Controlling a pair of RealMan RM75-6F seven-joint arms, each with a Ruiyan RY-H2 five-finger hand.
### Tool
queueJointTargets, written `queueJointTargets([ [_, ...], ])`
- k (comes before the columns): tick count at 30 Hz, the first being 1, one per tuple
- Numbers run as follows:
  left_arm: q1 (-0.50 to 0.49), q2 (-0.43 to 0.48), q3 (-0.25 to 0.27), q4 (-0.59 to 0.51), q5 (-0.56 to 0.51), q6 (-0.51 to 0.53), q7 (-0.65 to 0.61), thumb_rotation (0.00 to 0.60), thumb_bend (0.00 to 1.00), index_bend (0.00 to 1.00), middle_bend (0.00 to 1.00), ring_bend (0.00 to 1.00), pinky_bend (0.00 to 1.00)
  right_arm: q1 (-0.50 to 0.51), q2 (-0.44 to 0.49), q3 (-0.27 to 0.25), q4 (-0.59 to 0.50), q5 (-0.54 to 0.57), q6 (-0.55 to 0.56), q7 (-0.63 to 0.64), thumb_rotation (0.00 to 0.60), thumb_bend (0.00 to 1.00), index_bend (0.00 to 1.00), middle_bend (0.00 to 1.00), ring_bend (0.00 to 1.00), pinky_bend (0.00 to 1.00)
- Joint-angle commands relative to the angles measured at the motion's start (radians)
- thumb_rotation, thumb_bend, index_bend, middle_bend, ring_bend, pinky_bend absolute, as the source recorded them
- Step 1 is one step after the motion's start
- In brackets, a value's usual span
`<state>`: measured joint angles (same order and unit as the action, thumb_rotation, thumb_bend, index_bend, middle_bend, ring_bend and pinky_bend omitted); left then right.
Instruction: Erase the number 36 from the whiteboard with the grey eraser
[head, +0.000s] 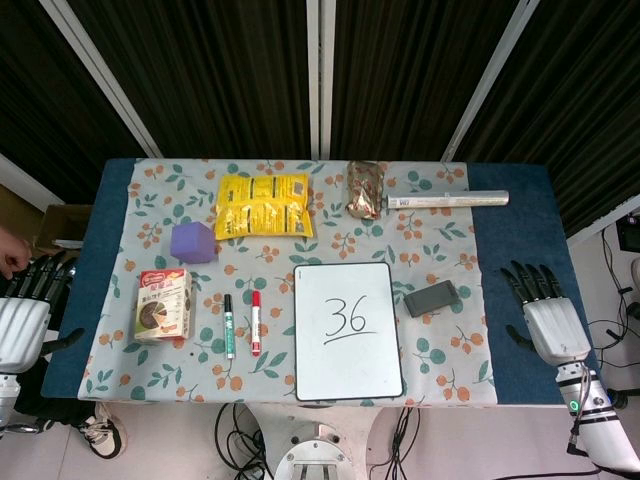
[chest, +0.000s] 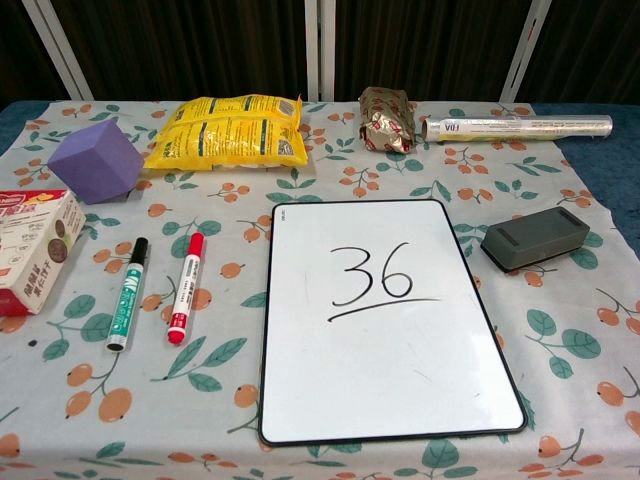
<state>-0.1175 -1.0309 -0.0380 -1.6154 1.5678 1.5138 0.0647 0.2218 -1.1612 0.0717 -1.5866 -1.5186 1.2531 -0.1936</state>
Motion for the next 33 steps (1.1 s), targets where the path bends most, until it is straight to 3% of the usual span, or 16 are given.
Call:
queueJointTargets([
  [1,-0.002,-0.001,0.000,-0.003,0.002,-0.003,0.003,0.600,0.00,0.04,0.05,0.06,0.18,0.097,-0.008,0.010,0.004,0.051,-0.158,-0.052,0.600,0.18,0.00,0.00,0.00,0.00],
  [8,-0.007,-0.007,0.003,-0.007,0.004,-0.012,0.011,0.600,0.00,0.04,0.05,0.06,0.18,0.206,-0.126,0.007,0.131,-0.002,-0.251,-0.021,0.600,0.18,0.00,0.00,0.00,0.00],
  [17,-0.009,-0.005,0.004,-0.002,0.002,-0.017,0.015,0.600,0.00,0.04,0.05,0.06,0.18,0.265,-0.241,0.003,0.236,-0.019,-0.266,-0.023,0.600,0.18,0.00,0.10,0.01,0.00],
  [27,-0.004,-0.005,0.005,0.007,-0.019,-0.026,0.011,0.600,0.00,0.04,0.05,0.06,0.18,0.278,-0.295,-0.005,0.304,-0.024,-0.226,0.022,0.600,0.18,0.22,0.27,0.17,0.23],
  [33,-0.006,-0.009,0.005,0.012,-0.017,-0.027,0.006,0.600,0.00,0.04,0.05,0.06,0.18,0.290,-0.305,-0.015,0.309,-0.015,-0.239,0.015,0.600,0.18,0.23,0.27,0.17,0.24],
])
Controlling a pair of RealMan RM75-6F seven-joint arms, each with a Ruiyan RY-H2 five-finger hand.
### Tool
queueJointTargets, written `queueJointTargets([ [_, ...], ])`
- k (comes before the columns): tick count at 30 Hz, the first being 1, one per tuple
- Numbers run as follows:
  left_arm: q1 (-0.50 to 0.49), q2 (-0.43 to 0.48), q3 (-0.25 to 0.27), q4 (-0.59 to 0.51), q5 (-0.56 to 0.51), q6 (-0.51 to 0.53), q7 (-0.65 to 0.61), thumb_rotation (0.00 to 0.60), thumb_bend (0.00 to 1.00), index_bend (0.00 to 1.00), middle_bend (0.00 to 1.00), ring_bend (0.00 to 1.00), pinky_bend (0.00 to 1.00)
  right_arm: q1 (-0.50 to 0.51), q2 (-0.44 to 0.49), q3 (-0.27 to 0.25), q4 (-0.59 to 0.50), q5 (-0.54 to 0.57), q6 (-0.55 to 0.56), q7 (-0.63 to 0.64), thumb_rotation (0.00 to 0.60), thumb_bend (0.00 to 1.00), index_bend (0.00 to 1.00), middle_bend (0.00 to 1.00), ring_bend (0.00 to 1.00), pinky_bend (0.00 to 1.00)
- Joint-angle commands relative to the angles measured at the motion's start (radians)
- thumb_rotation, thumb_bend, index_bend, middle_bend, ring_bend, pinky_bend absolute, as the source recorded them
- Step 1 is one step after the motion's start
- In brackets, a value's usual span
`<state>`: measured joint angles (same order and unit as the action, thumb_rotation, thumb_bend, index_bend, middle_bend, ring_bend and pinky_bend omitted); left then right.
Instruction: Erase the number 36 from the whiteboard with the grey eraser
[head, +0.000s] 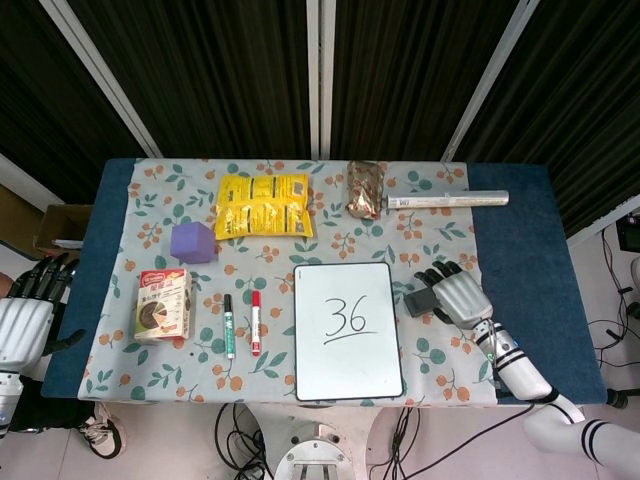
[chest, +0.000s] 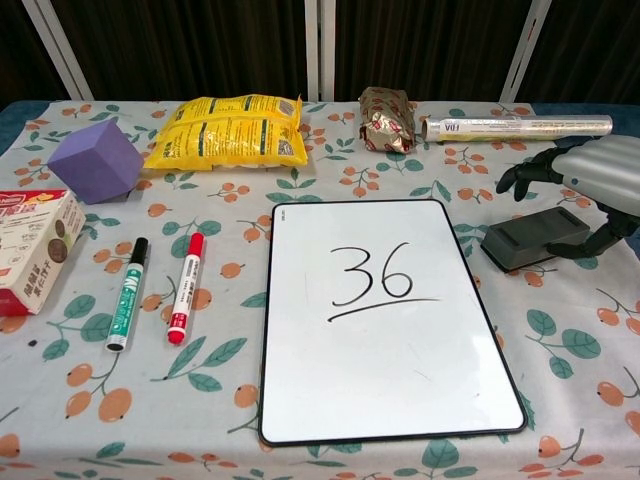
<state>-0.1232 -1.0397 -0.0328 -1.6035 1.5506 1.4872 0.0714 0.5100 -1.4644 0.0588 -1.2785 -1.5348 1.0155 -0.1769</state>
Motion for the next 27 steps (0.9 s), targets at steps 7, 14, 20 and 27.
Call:
queueJointTargets([
  [7,-0.001,-0.002,0.000,0.006,-0.004,-0.003,-0.004,0.600,0.00,0.04,0.05,0.06,0.18,0.009,-0.020,-0.011,0.020,0.010,-0.004,0.004,0.600,0.19,0.28,0.28,0.20,0.24],
  [14,-0.002,-0.007,0.000,0.013,-0.008,-0.007,-0.008,0.600,0.00,0.04,0.05,0.06,0.18,0.015,-0.035,-0.019,0.036,0.011,0.001,0.013,0.600,0.19,0.31,0.29,0.22,0.24],
  [20,-0.003,-0.007,-0.001,0.016,-0.009,-0.009,-0.011,0.600,0.00,0.04,0.05,0.06,0.18,0.018,-0.038,-0.023,0.042,0.016,0.002,0.011,0.600,0.19,0.33,0.31,0.23,0.24],
  [27,-0.003,-0.010,0.000,0.020,-0.010,-0.010,-0.015,0.600,0.00,0.04,0.05,0.06,0.18,0.018,-0.041,-0.028,0.045,0.020,0.007,0.008,0.600,0.20,0.37,0.34,0.26,0.27],
])
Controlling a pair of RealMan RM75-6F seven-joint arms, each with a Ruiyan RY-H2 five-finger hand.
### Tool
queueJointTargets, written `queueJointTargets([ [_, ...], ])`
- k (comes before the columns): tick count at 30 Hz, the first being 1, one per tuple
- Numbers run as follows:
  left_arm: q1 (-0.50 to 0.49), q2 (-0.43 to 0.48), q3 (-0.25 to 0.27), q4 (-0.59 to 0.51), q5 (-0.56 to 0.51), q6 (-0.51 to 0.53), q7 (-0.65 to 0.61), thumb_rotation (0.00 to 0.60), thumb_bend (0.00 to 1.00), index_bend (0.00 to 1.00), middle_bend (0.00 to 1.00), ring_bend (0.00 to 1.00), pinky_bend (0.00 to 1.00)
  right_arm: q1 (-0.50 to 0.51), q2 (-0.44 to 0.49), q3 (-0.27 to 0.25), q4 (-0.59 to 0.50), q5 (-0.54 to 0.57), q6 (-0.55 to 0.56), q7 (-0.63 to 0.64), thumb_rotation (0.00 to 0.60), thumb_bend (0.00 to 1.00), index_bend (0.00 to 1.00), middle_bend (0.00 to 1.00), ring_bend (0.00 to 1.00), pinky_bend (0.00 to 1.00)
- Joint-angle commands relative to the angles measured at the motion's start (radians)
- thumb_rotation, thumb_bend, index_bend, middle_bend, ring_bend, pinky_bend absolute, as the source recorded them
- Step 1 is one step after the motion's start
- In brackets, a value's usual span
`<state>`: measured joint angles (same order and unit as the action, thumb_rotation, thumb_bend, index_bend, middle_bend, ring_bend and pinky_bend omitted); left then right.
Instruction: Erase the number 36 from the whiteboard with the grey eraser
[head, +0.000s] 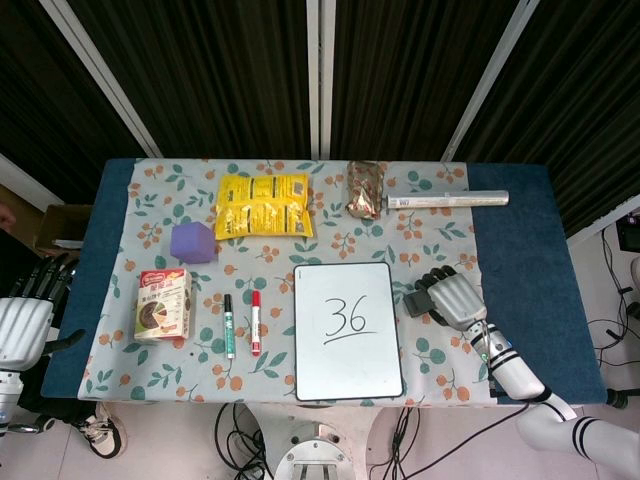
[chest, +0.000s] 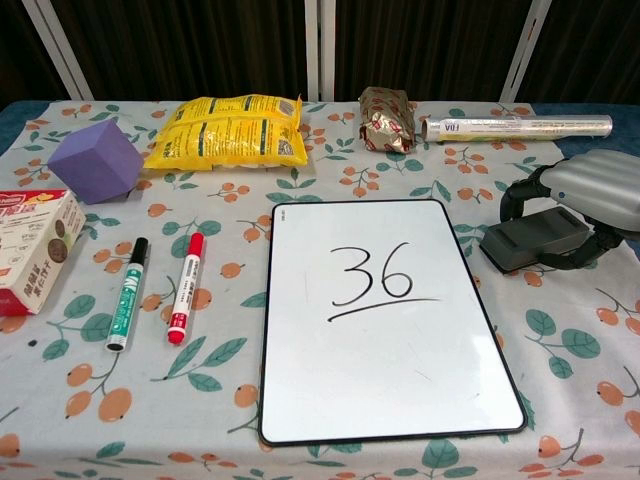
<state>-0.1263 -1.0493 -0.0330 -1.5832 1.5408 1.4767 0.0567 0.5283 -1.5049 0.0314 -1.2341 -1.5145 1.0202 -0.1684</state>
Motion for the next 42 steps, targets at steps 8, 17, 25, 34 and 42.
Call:
queueJointTargets([
  [8,0.001,0.000,0.000,0.001,0.000,0.002,-0.001,0.600,0.00,0.04,0.05,0.06,0.18,-0.002,-0.007,-0.004,0.007,0.001,0.015,-0.001,0.600,0.20,0.41,0.37,0.29,0.29],
  [17,0.000,-0.003,0.000,0.003,-0.001,0.000,0.000,0.600,0.00,0.04,0.05,0.06,0.18,-0.001,-0.011,-0.008,0.017,0.001,0.022,0.010,0.600,0.21,0.45,0.42,0.33,0.32],
  [25,-0.003,-0.003,-0.001,0.004,-0.003,-0.004,-0.001,0.600,0.00,0.04,0.05,0.06,0.18,-0.002,-0.017,-0.013,0.034,-0.014,0.042,0.038,0.600,0.23,0.51,0.47,0.38,0.44],
  [34,-0.003,-0.003,0.000,0.005,-0.005,-0.007,-0.004,0.600,0.00,0.04,0.05,0.06,0.18,-0.006,-0.026,-0.017,0.058,-0.050,0.096,0.082,0.600,0.27,0.58,0.54,0.47,0.54],
  [42,-0.003,-0.004,0.000,0.010,-0.004,-0.004,-0.010,0.600,0.00,0.04,0.05,0.06,0.18,-0.012,-0.007,-0.017,0.042,-0.088,0.158,0.098,0.600,0.28,0.65,0.59,0.52,0.60],
])
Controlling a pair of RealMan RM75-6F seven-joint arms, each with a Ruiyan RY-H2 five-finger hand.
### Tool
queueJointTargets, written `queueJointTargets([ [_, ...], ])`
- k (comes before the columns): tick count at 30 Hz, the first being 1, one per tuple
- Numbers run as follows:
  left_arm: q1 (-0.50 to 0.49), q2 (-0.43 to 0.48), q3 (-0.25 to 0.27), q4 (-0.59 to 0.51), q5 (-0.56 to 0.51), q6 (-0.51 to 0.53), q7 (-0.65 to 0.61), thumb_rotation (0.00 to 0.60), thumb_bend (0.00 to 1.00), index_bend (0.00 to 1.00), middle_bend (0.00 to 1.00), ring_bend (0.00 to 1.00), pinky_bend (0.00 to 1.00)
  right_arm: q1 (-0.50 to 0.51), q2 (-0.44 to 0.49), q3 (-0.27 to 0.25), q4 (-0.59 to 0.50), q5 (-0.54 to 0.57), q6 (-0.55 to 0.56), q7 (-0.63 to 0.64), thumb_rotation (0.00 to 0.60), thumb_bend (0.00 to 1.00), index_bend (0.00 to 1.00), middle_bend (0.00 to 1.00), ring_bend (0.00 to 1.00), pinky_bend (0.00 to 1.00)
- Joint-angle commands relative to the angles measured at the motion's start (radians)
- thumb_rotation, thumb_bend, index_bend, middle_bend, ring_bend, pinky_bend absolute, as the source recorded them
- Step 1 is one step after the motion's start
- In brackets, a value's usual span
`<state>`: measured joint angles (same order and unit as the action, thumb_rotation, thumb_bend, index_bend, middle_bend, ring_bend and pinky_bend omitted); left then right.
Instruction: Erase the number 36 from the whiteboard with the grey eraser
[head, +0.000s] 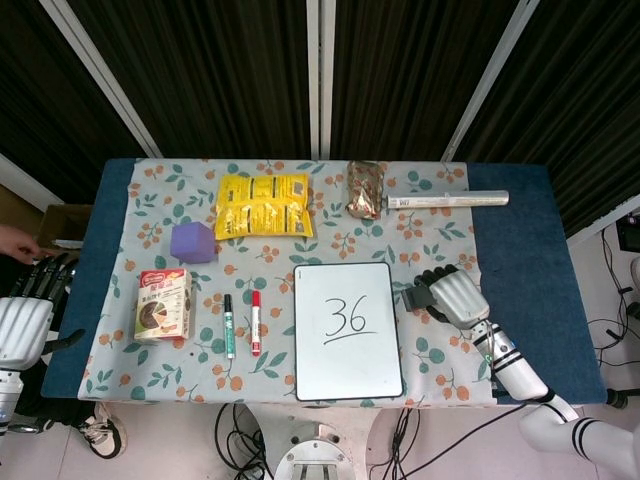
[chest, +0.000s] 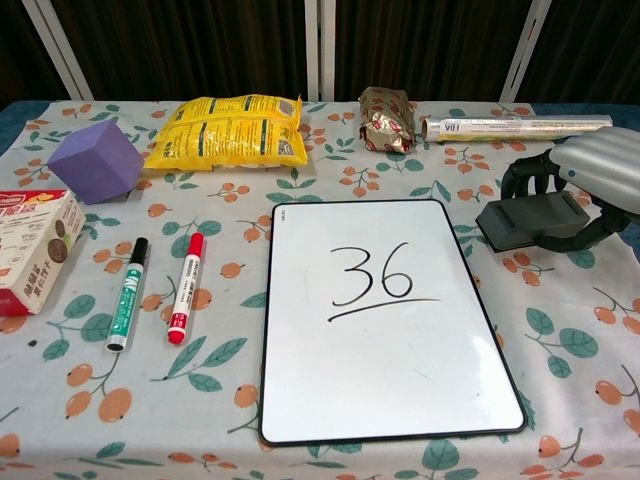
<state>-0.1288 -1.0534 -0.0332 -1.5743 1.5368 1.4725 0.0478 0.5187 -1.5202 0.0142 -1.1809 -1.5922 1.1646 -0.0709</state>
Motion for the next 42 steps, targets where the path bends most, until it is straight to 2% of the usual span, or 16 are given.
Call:
queueJointTargets([
  [1,0.000,-0.001,0.000,0.001,0.001,0.000,-0.002,0.600,0.00,0.04,0.05,0.06,0.18,-0.003,0.014,-0.001,-0.021,-0.018,0.023,-0.003,0.600,0.28,0.66,0.59,0.52,0.60],
  [8,0.002,-0.001,-0.001,0.004,0.000,0.005,-0.005,0.600,0.00,0.04,0.05,0.06,0.18,0.013,0.028,-0.018,-0.113,-0.088,0.056,-0.035,0.600,0.28,0.72,0.63,0.56,0.65],
  [13,0.006,-0.001,0.001,0.006,0.001,0.009,-0.008,0.600,0.00,0.04,0.05,0.06,0.18,0.036,0.006,-0.046,-0.190,-0.145,0.033,-0.119,0.600,0.28,0.77,0.67,0.59,0.68],
  [17,0.008,0.000,0.002,0.011,-0.001,0.010,-0.015,0.600,0.00,0.04,0.05,0.06,0.18,0.041,-0.023,-0.058,-0.219,-0.147,0.000,-0.174,0.600,0.28,0.80,0.69,0.62,0.70],
  [32,0.015,-0.008,0.004,0.051,-0.001,0.016,-0.061,0.600,0.00,0.04,0.05,0.06,0.18,0.040,-0.087,-0.068,-0.221,-0.105,-0.072,-0.268,0.600,0.28,0.82,0.70,0.62,0.71],
  [42,0.018,-0.002,0.002,0.058,-0.003,0.020,-0.074,0.600,0.00,0.04,0.05,0.06,0.18,0.062,-0.132,-0.037,-0.194,-0.079,-0.104,-0.299,0.600,0.29,0.82,0.70,0.62,0.71],
])
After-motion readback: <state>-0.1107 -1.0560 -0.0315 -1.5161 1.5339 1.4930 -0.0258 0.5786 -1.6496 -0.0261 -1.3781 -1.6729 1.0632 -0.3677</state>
